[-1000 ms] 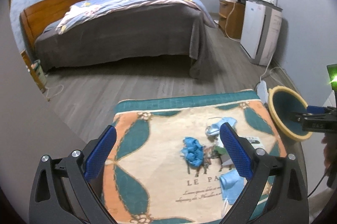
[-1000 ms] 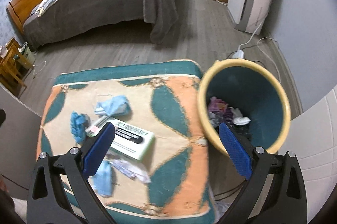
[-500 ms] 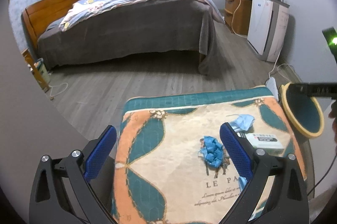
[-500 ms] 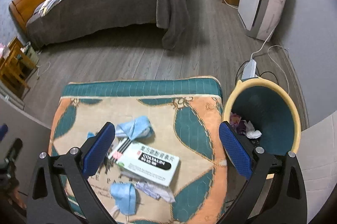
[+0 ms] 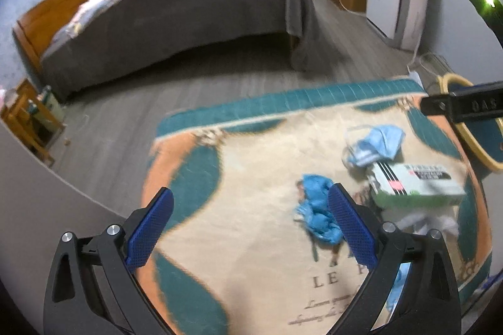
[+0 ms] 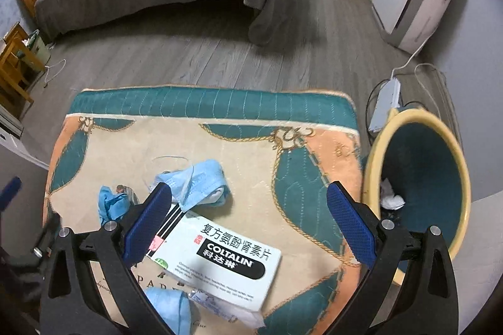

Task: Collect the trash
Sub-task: 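Grasp the blue glove with the left gripper while the right grasps the blue face mask, then drop the blue mask into the bin with the right gripper while the left drops the glove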

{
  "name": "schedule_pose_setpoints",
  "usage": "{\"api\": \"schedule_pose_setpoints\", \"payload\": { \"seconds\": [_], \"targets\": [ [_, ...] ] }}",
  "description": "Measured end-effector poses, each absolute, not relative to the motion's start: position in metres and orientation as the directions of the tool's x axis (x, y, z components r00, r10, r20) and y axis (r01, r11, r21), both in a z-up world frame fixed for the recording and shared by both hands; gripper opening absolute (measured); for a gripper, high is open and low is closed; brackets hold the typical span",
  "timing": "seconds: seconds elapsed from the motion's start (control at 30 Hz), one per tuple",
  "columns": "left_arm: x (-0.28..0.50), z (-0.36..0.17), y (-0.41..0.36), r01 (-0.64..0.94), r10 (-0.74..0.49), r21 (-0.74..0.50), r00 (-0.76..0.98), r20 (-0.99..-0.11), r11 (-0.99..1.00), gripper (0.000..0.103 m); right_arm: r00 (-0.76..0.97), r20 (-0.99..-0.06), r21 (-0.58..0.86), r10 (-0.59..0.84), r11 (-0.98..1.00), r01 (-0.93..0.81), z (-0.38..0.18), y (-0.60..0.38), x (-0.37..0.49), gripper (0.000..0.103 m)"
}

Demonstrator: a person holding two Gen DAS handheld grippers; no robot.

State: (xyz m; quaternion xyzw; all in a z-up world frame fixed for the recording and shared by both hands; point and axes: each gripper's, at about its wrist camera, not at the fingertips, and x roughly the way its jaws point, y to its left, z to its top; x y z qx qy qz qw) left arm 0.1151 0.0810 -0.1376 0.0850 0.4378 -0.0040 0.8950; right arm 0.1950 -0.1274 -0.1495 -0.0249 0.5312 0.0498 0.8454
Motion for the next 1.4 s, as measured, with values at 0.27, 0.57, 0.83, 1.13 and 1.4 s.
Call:
{"api": "schedule_pose_setpoints", "payload": {
  "seconds": [0.27, 0.57, 0.83, 1.13, 1.4],
  "targets": [
    [0.125, -0.174, 0.060, 0.122, 0.010, 0.091, 0.544, -0.839, 0.988, 0.097, 0.394, -0.919, -0.028, 0.018, 0.994, -0.109, -0.180, -0.123, 0.209, 0.097],
    [0.140, -0.198, 0.062, 0.100, -0.017, 0.039, 0.501, -0.865, 0.994, 0.097, 0.321, -0.942, 0.077, 0.098, 0.994, -0.077, -0.204, -0.123, 0.218, 0.090],
    [0.141, -0.208, 0.054, 0.150, -0.068, 0.006, 0.485, -0.872, 0.989, 0.091, 0.264, -0.949, 0.155, 0.172, 0.984, -0.083, -0.221, -0.110, 0.227, 0.049],
    [0.135, -0.208, 0.040, 0.252, -0.168, -0.054, 0.458, -0.873, 0.966, 0.036, 0.282, -0.931, 0.206, 0.230, 0.972, -0.112, -0.208, -0.106, 0.223, 0.022],
    [0.126, -0.176, 0.042, 0.202, -0.134, -0.023, 0.555, -0.821, 0.979, 0.035, 0.390, -0.900, 0.168, 0.196, 0.980, -0.107, -0.162, -0.132, 0.202, 0.021]
  ]
}}
